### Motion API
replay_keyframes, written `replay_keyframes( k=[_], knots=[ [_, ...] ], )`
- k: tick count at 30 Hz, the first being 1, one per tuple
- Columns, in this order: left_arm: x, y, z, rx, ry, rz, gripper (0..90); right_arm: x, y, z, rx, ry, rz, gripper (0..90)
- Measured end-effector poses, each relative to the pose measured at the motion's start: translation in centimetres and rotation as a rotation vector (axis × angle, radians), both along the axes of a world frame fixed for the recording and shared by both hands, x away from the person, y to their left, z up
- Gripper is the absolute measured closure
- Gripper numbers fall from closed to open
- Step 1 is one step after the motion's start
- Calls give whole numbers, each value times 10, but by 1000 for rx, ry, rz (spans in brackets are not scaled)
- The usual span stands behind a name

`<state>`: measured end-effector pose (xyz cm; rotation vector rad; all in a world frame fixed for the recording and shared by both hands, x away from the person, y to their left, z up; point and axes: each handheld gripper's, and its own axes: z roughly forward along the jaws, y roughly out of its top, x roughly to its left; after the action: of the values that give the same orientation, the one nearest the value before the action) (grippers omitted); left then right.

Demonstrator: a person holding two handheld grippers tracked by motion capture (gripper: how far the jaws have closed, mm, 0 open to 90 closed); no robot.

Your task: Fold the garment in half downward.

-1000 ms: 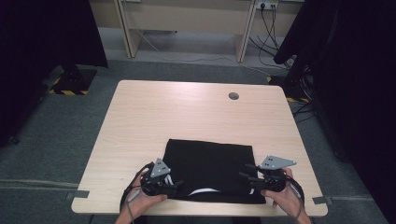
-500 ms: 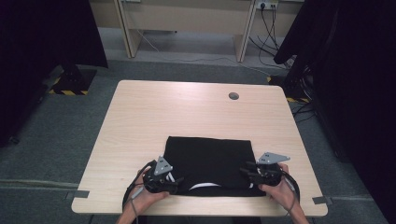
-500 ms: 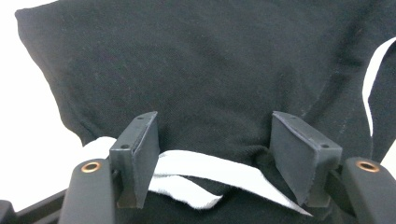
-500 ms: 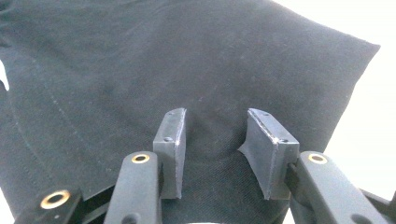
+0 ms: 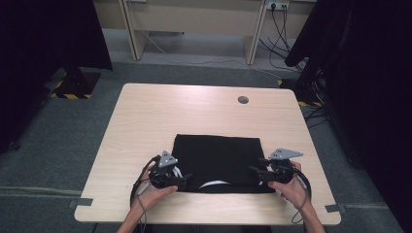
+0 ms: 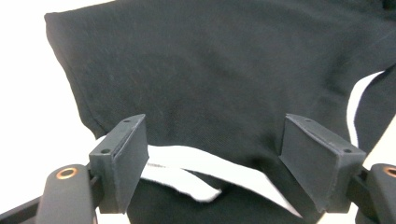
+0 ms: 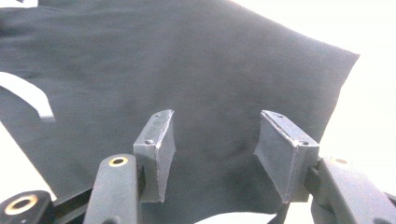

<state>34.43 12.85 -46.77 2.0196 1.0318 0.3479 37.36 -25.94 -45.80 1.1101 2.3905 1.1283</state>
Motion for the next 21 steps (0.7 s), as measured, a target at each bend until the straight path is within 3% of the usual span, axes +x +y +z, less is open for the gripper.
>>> replay_keyframes(
  k=[4, 7, 10, 12, 13, 17, 21],
  knots=[
    [-15, 1, 7, -17, -36, -7, 225, -22, 9, 6, 6, -3, 55, 453],
    [-24, -1, 4, 13, -36, -24, 225, -36, 17, 5, 3, -3, 94, 449],
    [-24, 0, -5, 50, -27, -24, 239, -39, 22, -2, -32, 6, 107, 467],
    [-23, 1, -12, 45, -6, -17, 243, -37, 22, -9, -71, 11, 98, 561],
    [-23, 2, -15, 28, 4, -20, 245, -35, 21, -12, -73, 9, 102, 628],
    [-23, 1, -15, 34, -2, -23, 247, -31, 16, -10, -78, -17, 129, 888],
    [-26, 0, -16, 38, -13, -16, 249, -38, 9, 8, -65, -82, 132, 900]
  ],
)
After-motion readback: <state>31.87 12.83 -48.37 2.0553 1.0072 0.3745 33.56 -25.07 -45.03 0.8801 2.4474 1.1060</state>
